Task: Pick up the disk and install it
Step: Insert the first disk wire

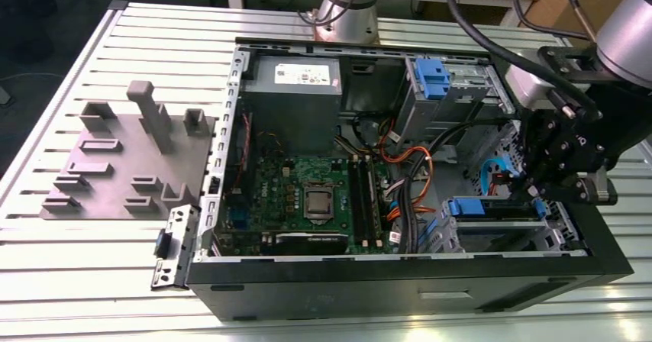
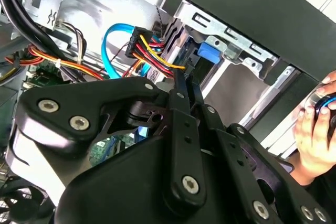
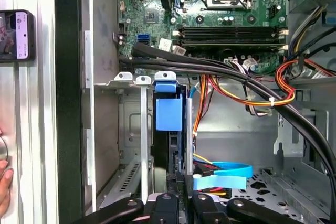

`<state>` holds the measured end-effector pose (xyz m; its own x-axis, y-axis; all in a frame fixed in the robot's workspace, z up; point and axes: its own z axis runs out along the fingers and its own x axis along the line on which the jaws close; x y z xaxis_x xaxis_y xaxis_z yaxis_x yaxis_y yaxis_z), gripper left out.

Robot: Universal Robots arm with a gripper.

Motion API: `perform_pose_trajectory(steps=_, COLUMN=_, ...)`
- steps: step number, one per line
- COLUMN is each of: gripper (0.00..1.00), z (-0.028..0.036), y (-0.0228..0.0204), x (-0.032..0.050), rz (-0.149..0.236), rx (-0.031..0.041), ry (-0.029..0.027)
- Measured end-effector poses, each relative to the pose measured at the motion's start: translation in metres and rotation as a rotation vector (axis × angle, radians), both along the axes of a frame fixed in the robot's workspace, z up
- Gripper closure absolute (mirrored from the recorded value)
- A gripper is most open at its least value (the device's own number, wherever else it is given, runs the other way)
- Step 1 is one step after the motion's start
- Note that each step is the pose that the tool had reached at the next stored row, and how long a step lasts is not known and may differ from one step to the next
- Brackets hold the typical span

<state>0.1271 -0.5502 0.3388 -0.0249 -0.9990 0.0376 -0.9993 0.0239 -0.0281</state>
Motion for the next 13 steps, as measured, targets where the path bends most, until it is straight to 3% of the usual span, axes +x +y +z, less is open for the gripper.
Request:
perform_pose_trajectory(steps=4, gripper=0.84, z=-0.0019, y=-0.0016, x=-0.0044, rz=0.001, rx=0.0016, ry=-0.0185)
perform_pose_trajectory(steps=8, gripper=0.84, z=-0.0020, y=-0.0017, x=-0.0081, rz=0.003, rx=0.0058, ry=-0.0451)
perform_pose_trajectory(steps=10, gripper=0.84, z=-0.0023, y=-0.0018, x=-0.0095, rz=0.004, rx=0.0067, ry=-0.0509)
perform_pose_trajectory(steps=13, gripper=0.84, z=-0.0024, y=-0.0027, x=-0.0098, rz=0.016, rx=0.0068, ry=-0.0526)
